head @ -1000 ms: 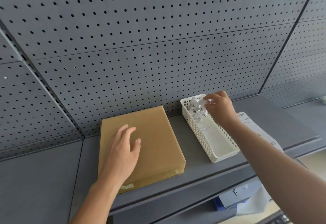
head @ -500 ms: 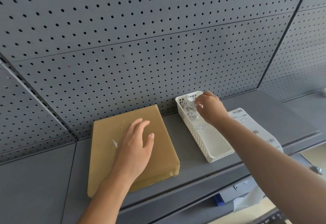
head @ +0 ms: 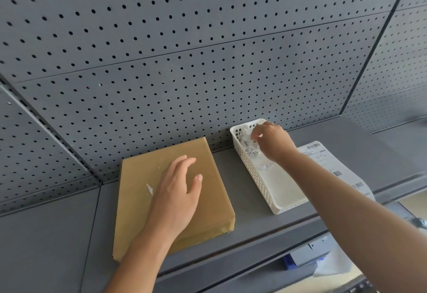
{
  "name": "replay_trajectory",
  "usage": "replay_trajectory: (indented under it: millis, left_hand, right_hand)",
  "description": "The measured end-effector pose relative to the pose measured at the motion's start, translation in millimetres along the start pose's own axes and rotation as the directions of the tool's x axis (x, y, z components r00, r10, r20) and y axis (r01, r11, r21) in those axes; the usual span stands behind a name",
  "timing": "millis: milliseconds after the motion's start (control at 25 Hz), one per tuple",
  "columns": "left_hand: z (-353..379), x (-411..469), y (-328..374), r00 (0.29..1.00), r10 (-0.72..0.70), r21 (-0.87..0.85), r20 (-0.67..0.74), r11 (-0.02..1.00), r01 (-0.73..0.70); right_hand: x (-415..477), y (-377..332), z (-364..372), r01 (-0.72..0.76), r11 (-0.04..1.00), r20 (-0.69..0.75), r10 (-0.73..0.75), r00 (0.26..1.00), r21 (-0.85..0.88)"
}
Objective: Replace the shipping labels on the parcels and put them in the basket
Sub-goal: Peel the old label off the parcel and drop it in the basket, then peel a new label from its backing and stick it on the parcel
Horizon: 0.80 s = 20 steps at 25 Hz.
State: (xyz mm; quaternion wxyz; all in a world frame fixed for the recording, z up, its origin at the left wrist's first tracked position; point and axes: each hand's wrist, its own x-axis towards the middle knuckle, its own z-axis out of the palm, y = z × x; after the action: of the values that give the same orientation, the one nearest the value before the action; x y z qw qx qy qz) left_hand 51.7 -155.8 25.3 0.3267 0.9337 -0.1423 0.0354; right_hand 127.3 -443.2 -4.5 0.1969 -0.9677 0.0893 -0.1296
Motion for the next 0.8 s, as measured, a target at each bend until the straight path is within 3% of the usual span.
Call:
replay_trajectory:
  millis: [240, 640, 800]
  left_hand:
    - [3, 0, 12, 0.998, 0.056, -0.011, 0.002, 0.998, -0.056]
    - [23, 6, 54, 0.971, 0.233, -0.06, 0.048, 0.971, -0.23]
    - [42, 6, 80, 0.939, 0.33, -0.101, 0.102, 0.942, -0.32]
  right_hand:
    - [-12, 3, -23, -0.077, 0.973, -0.017, 0.083, 0.996, 0.219]
    - [-47, 14, -65, -0.102, 0.95, -0.104, 0.138, 0.985, 0.296]
    - [-73, 47, -89, -0.175, 0.935, -0.186, 0.24, 0.953, 0.309]
